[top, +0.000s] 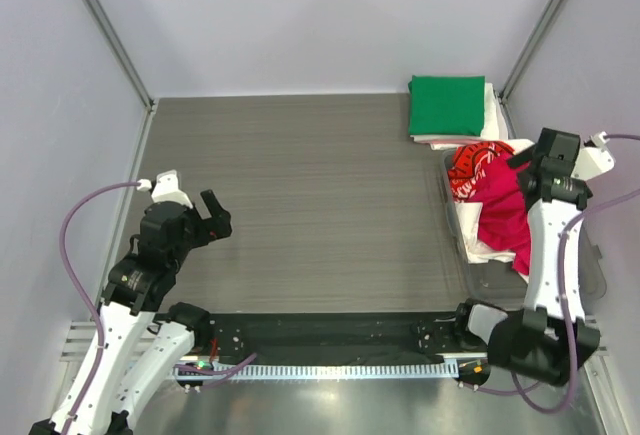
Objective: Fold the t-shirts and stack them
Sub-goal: Grab the tshirt from the pile
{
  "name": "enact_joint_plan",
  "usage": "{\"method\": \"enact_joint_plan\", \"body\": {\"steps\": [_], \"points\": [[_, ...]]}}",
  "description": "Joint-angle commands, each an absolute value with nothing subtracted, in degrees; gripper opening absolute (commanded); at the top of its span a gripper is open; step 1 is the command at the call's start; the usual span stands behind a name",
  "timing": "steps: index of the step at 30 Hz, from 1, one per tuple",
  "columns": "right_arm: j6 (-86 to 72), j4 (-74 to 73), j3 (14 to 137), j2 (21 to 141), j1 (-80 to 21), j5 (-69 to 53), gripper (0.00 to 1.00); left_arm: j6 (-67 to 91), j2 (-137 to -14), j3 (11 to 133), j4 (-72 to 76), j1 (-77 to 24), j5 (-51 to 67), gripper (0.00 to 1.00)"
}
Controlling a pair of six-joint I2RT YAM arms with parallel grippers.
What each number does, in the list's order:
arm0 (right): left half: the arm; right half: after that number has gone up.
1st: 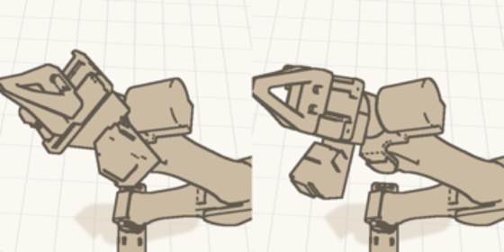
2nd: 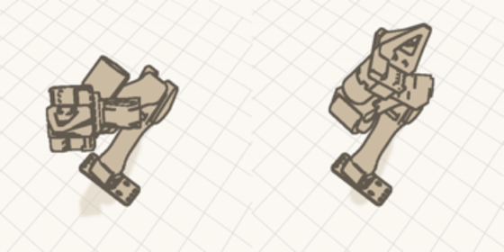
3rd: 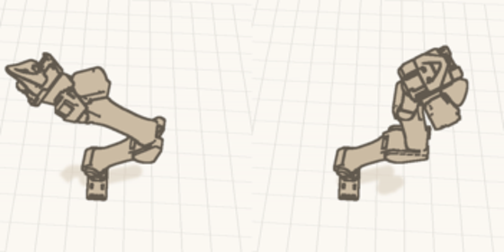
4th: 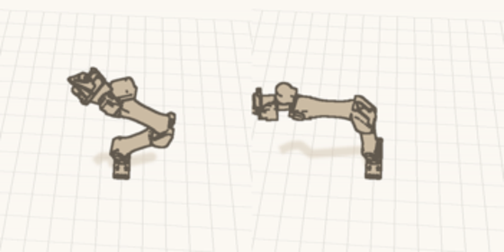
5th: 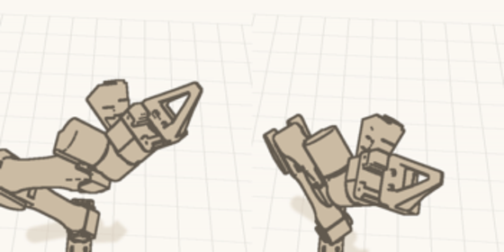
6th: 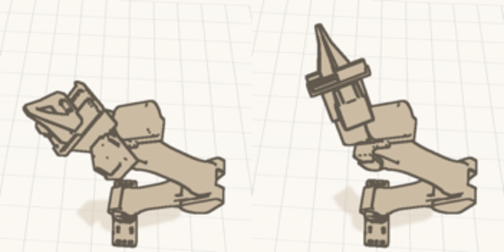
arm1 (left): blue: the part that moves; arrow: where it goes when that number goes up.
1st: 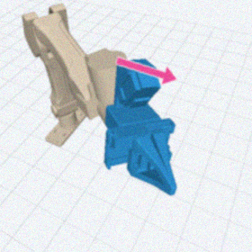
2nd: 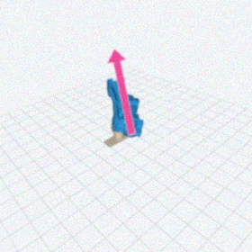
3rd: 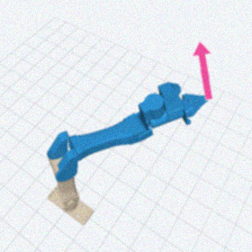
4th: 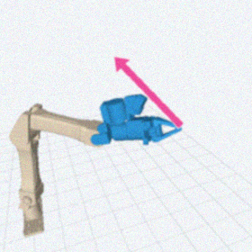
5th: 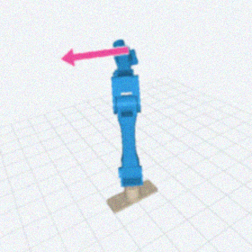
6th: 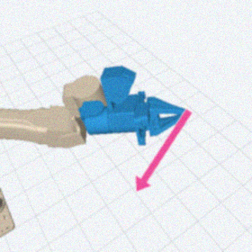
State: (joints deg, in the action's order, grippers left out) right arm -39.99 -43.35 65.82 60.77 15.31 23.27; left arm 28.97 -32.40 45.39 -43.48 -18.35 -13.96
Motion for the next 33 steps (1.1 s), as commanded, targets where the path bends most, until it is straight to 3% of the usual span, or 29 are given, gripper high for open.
{"method": "enact_joint_plan", "body": {"steps": [1,13,16,17,20,22,23,27,30,33], "points": [[-39.02,-44.65,62.76,66.00,23.45,18.99,1.00,27.25,-32.61,45.26,-42.36,-18.19,-12.13,1.00],[-38.59,-31.30,51.77,77.33,30.15,14.15,0.95,27.16,-35.24,45.53,-42.28,-18.19,-10.63,0.98],[-37.88,-27.78,49.49,78.83,30.15,12.93,0.78,27.16,-35.77,45.61,-42.36,-18.28,-10.81,0.98],[-37.36,-26.56,48.70,79.19,30.15,11.88,0.61,27.16,-35.68,45.62,-42.45,-18.28,-10.98,0.98],[-36.39,-25.58,48.43,78.66,30.15,10.64,0.23,27.25,-35.51,45.62,-42.36,-18.28,-11.16,0.98],[-35.69,-25.75,48.60,77.35,30.15,10.90,0.06,27.25,-35.42,45.62,-42.45,-18.19,-11.16,0.98],[-35.68,-26.10,49.13,74.82,30.15,11.07,0.01,27.25,-35.42,45.62,-42.45,-18.28,-11.16,0.98],[-35.86,-29.69,54.30,67.52,29.27,6.96,0.01,27.16,-35.24,45.70,-42.54,-18.28,-11.16,0.98],[-36.30,-30.33,63.08,63.39,21.91,2.30,0.01,27.25,-35.24,45.70,-42.54,-18.28,-11.69,0.98],[-36.21,-30.41,77.39,65.37,5.66,-2.42,0.01,27.60,-35.86,45.88,-43.15,-18.28,-13.53,0.98]]}}
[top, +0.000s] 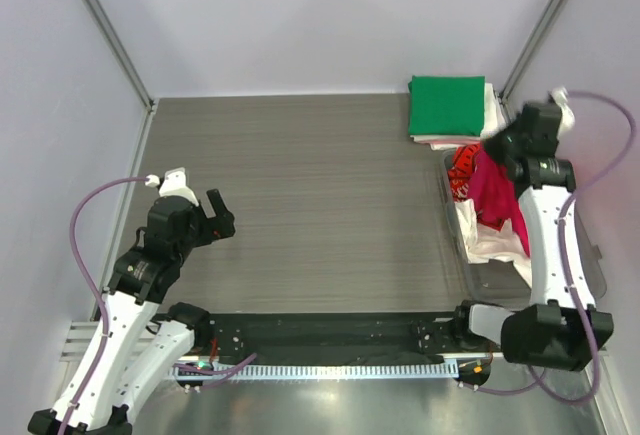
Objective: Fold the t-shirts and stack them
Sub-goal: Grab the tshirt from the pile, then move the tshirt to the center of the board, then flatten the tshirt out
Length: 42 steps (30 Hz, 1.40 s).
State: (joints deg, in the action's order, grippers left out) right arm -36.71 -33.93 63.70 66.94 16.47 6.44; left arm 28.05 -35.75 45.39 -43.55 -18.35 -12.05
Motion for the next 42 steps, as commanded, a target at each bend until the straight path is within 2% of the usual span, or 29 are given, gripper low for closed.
{"method": "enact_joint_plan", "body": {"steps": [1,2,5,8,11,12,13,14,17,22,27,30,34,35,38,42], "points": [[-36.12,-30.32,81.87,67.13,1.27,-5.68,0.01,27.86,-36.03,45.97,-43.42,-18.28,-13.88,0.98],[-35.95,-30.32,91.48,68.71,-6.60,-7.71,0.01,27.95,-36.30,46.05,-43.68,-18.19,-14.41,0.98],[-34.63,-31.28,106.46,72.94,-16.93,-8.61,0.01,28.12,-36.65,46.32,-44.12,-18.28,-15.12,0.97],[-35.77,-31.90,110.04,73.13,-17.14,-7.92,0.01,28.47,-36.56,46.41,-44.56,-18.28,-16.34,0.97],[-35.07,-34.00,104.01,71.55,-17.05,-3.44,0.02,28.65,-35.69,46.49,-44.74,-18.28,-17.23,0.97],[-35.24,-34.62,101.54,71.28,-17.05,-2.47,0.22,28.65,-35.34,46.49,-44.82,-18.28,-17.57,0.97],[-36.11,-35.41,98.73,70.93,-16.96,1.45,0.82,28.74,-35.16,46.49,-45.09,-18.28,-18.01,0.97],[-36.91,-36.81,92.96,71.10,-16.96,3.93,0.99,28.83,-34.72,46.41,-45.09,-18.19,-18.37,0.98],[-38.58,-45.50,82.84,73.55,-16.26,11.66,1.00,28.92,-33.84,46.32,-45.09,-18.28,-18.98,0.99],[-41.75,-43.34,68.32,69.53,-15.82,12.57,1.00,32.95,-32.96,48.85,-48.86,-18.28,-21.18,1.00],[-41.57,-42.10,64.43,65.93,-16.00,7.22,1.00,36.56,-33.05,51.85,-52.11,-18.19,-19.69,1.00],[-41.92,-38.42,59.43,63.90,-18.45,1.78,1.00,35.95,-33.31,52.03,-52.30,-18.28,-22.83,1.00],[-44.73,-32.71,53.97,63.27,-29.24,1.40,1.00,32.35,-34.27,51.42,-49.58,-18.28,-23.73,1.00],[-45.52,-31.65,54.05,64.06,-35.79,2.45,1.00,32.00,-35.41,51.07,-48.87,-18.28,-24.08,1.00],[-47.98,-32.34,55.98,68.72,-48.10,9.30,1.00,35.14,-38.66,49.66,-47.46,-18.19,-24.70,0.99],[-55.00,-35.51,56.69,73.29,-57.10,17.04,0.99,41.82,-47.18,47.29,-47.56,-15.31,-24.88,0.96]]}}
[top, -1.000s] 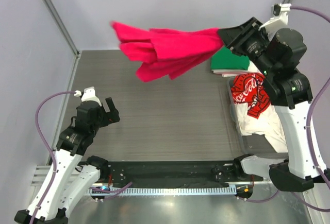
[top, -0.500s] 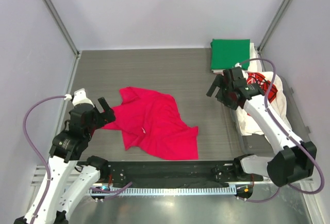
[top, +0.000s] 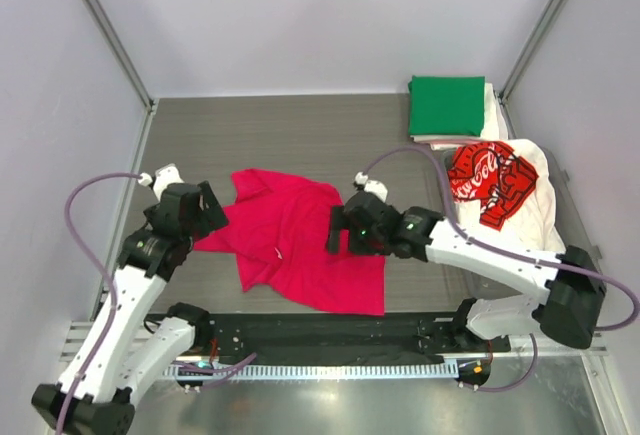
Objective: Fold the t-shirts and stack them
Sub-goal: Flatten the tshirt out
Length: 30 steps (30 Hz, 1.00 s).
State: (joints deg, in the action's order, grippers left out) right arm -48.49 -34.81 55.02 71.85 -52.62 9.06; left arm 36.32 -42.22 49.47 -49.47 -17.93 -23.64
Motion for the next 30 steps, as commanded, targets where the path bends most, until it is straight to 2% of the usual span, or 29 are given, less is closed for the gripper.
{"method": "enact_joint_plan", "body": {"steps": [1,4,9,11,14,18,22,24,28,30], "points": [[-56.85,-35.42,56.08,74.26,-58.26,17.49,0.99,42.62,-48.15,45.46,-46.42,-13.90,-21.22,0.96],[-58.62,-35.51,55.46,76.99,-62.31,19.51,0.99,45.70,-49.56,41.15,-39.39,-7.49,-11.55,0.92],[-57.23,-30.33,57.56,81.81,-67.23,18.64,0.99,45.80,-50.89,42.17,-37.69,-2.03,-8.61,0.88],[-54.34,-29.79,63.08,84.97,-68.46,18.11,0.98,42.90,-49.06,44.55,-41.28,-1.93,-10.79,0.88],[-50.64,-30.84,74.59,92.79,-68.91,16.70,0.96,39.65,-43.36,49.38,-45.60,-1.93,-15.89,0.90],[-43.08,-36.03,93.48,107.20,-68.91,16.08,0.94,40.43,-34.91,53.17,-54.73,-1.93,-31.25,0.95],[-35.88,-40.32,115.76,122.13,-68.64,14.69,0.93,42.09,-29.00,53.43,-59.66,-2.20,-39.43,0.96],[-34.46,-42.88,127.54,131.54,-68.03,14.15,0.93,43.07,-28.48,53.18,-60.30,-2.37,-39.64,0.96],[-34.27,-48.24,137.62,141.32,-66.02,13.98,0.91,42.45,-28.39,52.38,-58.98,-2.37,-38.85,0.96],[-34.54,-48.60,137.03,142.47,-65.39,15.11,0.89,42.28,-28.13,52.30,-58.80,-2.37,-38.41,0.96]]}}
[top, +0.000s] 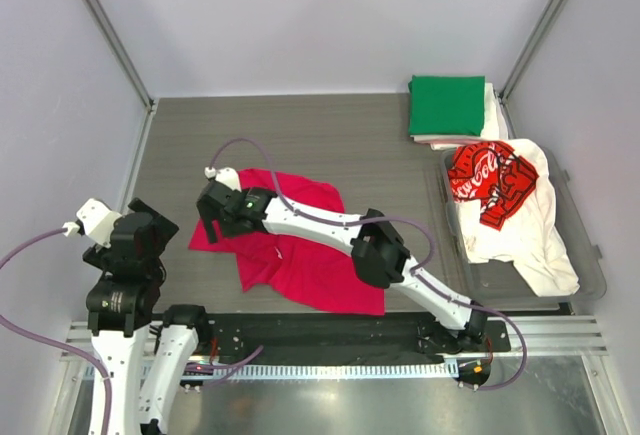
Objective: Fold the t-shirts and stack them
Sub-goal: Flatten the tshirt out
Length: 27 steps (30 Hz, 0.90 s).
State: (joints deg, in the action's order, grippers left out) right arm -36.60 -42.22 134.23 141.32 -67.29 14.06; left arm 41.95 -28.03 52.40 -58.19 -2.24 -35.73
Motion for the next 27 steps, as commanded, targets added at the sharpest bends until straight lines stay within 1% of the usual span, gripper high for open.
{"method": "enact_joint_plan", "body": {"steps": [1,2,7,8,9,10,11,13,14,16,17,18,20,21,23,24,25,26,27], "points": [[-34.19,-48.52,135.63,142.64,-65.30,15.55,0.88,42.01,-27.95,52.21,-58.80,-2.37,-38.15,0.96],[-33.84,-48.60,135.27,142.91,-65.30,15.82,0.85,42.01,-27.86,52.21,-58.62,-2.29,-37.54,0.96],[-32.96,-48.60,133.77,144.75,-66.00,14.24,0.80,41.31,-27.51,51.86,-57.83,-2.37,-36.56,0.96],[-32.87,-48.60,133.86,145.10,-66.61,14.24,0.76,41.22,-27.34,51.77,-57.66,-2.37,-36.56,0.96],[-32.70,-48.69,133.94,145.63,-67.14,14.15,0.68,41.05,-27.42,51.59,-57.48,-2.37,-36.30,0.96],[-32.78,-48.78,133.86,146.07,-67.15,14.15,0.68,41.04,-27.42,51.59,-57.48,-2.37,-36.21,0.96],[-32.87,-49.13,133.77,146.25,-67.32,14.15,0.54,40.96,-27.42,51.50,-57.39,-2.37,-36.21,0.96],[-33.74,-49.66,131.76,146.08,-67.41,14.85,0.37,40.87,-27.25,51.42,-57.39,-2.29,-35.95,0.96],[-34.01,-49.66,130.36,145.64,-67.41,15.38,0.20,40.78,-27.33,51.42,-57.13,-2.37,-35.86,0.96],[-34.36,-49.66,125.02,143.80,-67.15,17.56,0.05,40.69,-27.42,51.42,-57.04,-2.37,-35.77,0.96],[-34.45,-49.66,122.72,140.74,-67.06,18.54,0.01,40.52,-27.42,51.33,-56.95,-2.37,-35.60,0.96],[-34.54,-49.75,117.56,138.89,-66.54,19.50,0.01,40.52,-27.42,51.33,-56.95,-2.37,-35.60,0.96],[-34.98,-49.75,111.13,133.71,-65.57,23.61,0.01,40.52,-27.42,51.24,-56.95,-2.37,-35.42,0.96],[-34.81,-49.83,104.22,128.37,-65.04,25.03,0.01,40.43,-27.42,51.24,-56.78,-2.29,-35.33,0.96],[-34.72,-50.10,97.24,122.11,-63.11,28.55,0.01,40.34,-27.42,51.15,-56.60,-2.37,-34.98,0.96],[-34.63,-50.01,91.03,116.25,-62.24,29.17,0.01,40.17,-27.33,51.15,-56.43,-2.37,-34.81,0.96],[-34.45,-50.10,88.44,113.76,-61.01,29.35,0.01,40.08,-27.25,50.98,-56.34,-2.37,-34.63,0.96],[-33.06,-50.10,86.42,111.56,-60.39,28.83,0.07,39.99,-26.99,50.89,-56.08,-2.29,-34.28,0.96],[-32.52,-50.10,84.22,107.79,-60.21,28.74,0.18,39.90,-26.98,50.80,-55.99,-2.29,-34.02,0.96]]}}
